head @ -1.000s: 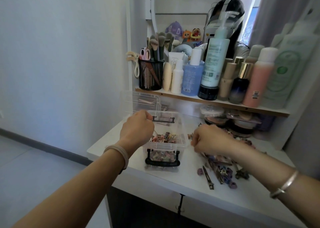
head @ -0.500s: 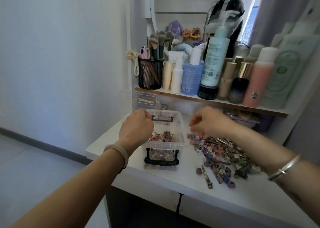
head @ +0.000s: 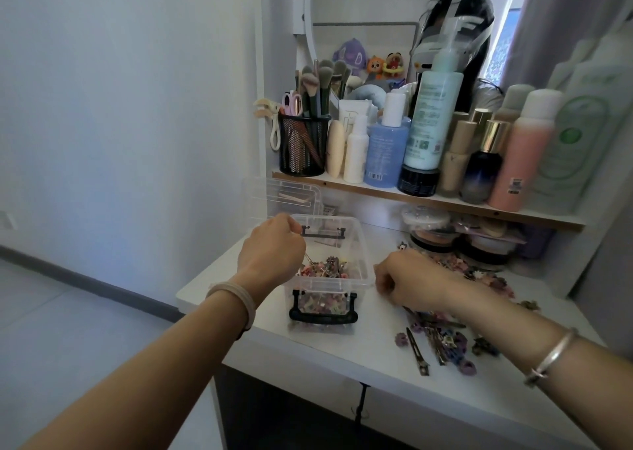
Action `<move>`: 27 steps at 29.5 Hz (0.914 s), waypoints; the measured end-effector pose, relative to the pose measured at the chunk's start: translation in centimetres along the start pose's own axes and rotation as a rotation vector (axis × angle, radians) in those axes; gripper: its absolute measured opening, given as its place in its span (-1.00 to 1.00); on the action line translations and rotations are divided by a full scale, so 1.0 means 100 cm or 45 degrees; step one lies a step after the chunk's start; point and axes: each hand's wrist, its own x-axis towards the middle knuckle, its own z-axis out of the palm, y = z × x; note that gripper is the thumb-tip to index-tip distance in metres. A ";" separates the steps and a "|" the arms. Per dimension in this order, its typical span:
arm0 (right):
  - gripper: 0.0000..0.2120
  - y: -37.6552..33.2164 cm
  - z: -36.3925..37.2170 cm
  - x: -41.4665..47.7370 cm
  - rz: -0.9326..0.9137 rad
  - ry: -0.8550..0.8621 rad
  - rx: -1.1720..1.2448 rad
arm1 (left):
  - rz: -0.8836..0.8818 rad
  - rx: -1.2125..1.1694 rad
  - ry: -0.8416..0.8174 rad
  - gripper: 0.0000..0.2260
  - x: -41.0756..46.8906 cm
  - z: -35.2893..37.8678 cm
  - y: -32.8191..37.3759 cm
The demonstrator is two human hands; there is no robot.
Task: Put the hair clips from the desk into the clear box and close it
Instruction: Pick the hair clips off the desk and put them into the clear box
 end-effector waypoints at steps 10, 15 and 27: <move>-0.89 -0.032 -0.048 0.005 -0.116 0.337 0.989 | 0.004 0.012 0.012 -0.70 0.003 0.002 -0.003; -0.82 -0.017 -0.036 0.016 0.051 0.372 0.781 | 0.014 -0.004 0.005 -0.70 0.004 -0.001 -0.005; -0.76 -0.002 0.004 0.022 0.106 0.048 0.051 | 0.009 -0.002 -0.004 -0.69 0.005 -0.001 -0.005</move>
